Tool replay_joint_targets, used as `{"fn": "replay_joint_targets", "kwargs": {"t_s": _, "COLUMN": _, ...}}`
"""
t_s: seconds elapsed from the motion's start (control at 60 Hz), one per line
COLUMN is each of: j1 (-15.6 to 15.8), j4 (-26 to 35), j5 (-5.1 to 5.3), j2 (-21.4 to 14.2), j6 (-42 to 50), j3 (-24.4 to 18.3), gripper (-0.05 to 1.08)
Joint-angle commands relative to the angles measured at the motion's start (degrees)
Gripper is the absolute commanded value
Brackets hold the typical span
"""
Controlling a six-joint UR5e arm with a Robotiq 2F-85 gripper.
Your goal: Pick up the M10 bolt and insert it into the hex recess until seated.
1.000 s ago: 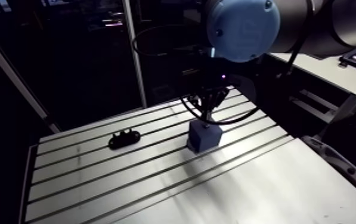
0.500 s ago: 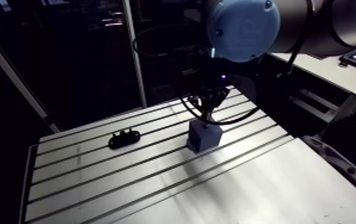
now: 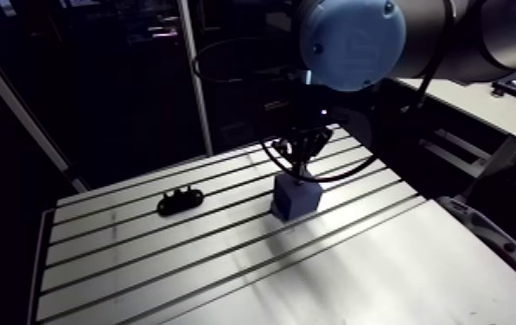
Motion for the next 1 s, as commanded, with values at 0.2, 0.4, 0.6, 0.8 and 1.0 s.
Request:
{"fn": "replay_joint_targets", "kwargs": {"t_s": 0.2, "j1": 0.0, "j4": -0.03, "j5": 0.04, "j2": 0.08, "j6": -0.08, "j3": 0.64, "gripper": 1.08}}
{"fn": "replay_joint_targets", "kwargs": {"t_s": 0.4, "j1": -0.09, "j4": -0.11, "j5": -0.15, "j2": 0.1, "j6": 0.0, "j3": 0.94, "gripper": 1.08}}
{"fn": "replay_joint_targets", "kwargs": {"t_s": 0.6, "j1": -0.18, "j4": -0.11, "j5": -0.24, "j2": 0.1, "j6": 0.0, "j3": 0.94, "gripper": 1.08}}
{"fn": "replay_joint_targets", "kwargs": {"t_s": 0.8, "j1": -0.1, "j4": -0.11, "j5": -0.24, "j2": 0.18, "j6": -0.09, "j3": 0.85, "gripper": 1.08}}
{"fn": "replay_joint_targets", "kwargs": {"t_s": 1.0, "j1": -0.16, "j4": -0.11, "j5": -0.25, "j2": 0.45, "j6": -0.09, "j3": 0.85, "gripper": 1.08}}
